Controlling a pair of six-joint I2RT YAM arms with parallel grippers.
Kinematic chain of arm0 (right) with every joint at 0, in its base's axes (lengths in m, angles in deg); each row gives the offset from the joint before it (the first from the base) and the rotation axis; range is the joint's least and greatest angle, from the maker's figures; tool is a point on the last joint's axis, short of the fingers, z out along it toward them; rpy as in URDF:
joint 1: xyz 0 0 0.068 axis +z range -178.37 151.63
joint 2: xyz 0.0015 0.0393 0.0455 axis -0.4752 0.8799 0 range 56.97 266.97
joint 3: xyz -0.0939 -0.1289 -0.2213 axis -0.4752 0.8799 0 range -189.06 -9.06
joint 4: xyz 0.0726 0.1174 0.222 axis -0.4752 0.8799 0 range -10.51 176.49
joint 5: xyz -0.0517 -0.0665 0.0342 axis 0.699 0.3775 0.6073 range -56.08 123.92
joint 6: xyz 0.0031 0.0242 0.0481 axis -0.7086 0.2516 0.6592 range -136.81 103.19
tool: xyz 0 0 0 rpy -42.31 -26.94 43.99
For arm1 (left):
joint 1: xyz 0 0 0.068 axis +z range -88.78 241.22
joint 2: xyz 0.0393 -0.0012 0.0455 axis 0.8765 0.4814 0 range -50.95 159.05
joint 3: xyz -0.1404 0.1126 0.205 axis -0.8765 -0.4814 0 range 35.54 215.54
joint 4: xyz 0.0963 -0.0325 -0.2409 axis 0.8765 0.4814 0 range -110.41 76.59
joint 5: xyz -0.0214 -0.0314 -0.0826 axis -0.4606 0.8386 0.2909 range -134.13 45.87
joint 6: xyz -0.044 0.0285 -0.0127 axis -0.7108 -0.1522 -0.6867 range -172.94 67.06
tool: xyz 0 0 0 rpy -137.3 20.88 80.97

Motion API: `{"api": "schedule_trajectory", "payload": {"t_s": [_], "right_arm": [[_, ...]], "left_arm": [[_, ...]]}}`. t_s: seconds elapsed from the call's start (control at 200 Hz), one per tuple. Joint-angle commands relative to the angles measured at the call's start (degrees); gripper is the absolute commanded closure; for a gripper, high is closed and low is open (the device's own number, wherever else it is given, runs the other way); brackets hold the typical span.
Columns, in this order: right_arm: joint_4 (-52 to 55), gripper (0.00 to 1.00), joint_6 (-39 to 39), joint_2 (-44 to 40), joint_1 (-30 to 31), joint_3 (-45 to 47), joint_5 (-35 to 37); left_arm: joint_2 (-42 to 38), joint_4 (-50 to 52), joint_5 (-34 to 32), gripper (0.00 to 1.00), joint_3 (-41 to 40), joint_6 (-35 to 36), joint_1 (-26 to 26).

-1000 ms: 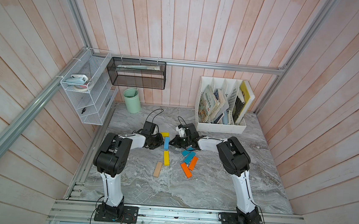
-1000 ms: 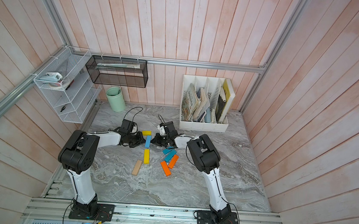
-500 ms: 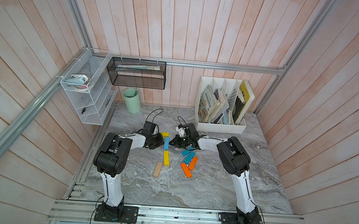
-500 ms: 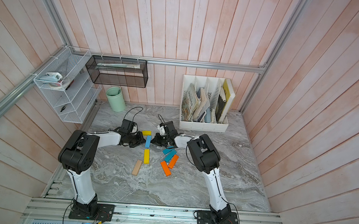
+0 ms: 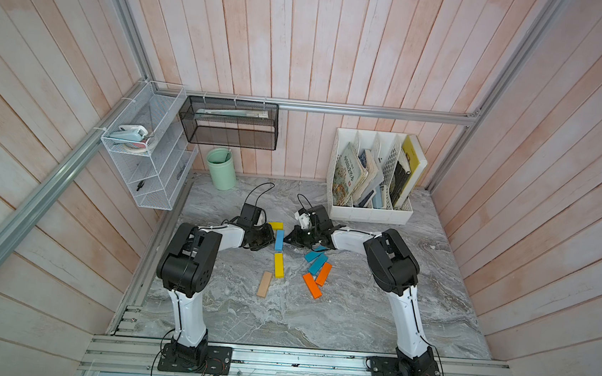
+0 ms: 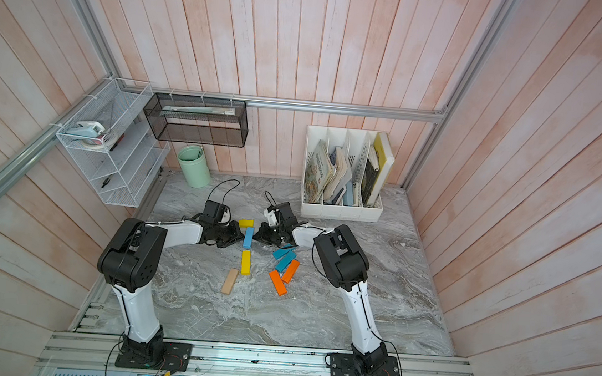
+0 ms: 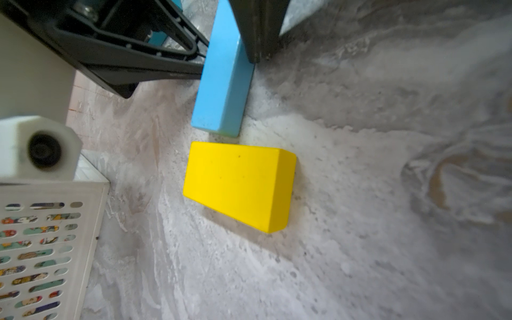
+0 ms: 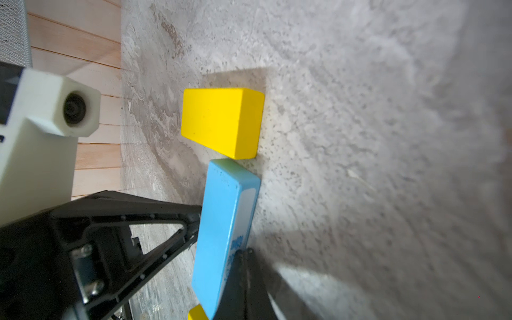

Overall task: Assemble a giraffe with building blocks
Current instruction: Adjust the building block at the center of the board.

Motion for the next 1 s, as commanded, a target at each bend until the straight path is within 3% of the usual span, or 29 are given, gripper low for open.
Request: {"api": "schedule_trajectory", "payload": {"t_s": [0.0,0.995], "right_arm": [[2.2,1.00,-0.8,2.2,-0.2,-1.2,1.1],[1.7,1.00,-0.4,3.3,-0.2,-1.6,0.5]], "left_arm": [[-0.9,-1.0,-0.5,1.00,-1.3,-0.4,-0.1],[0.2,-0.1,0.2,1.00,0.8,0.4,1.1]]}}
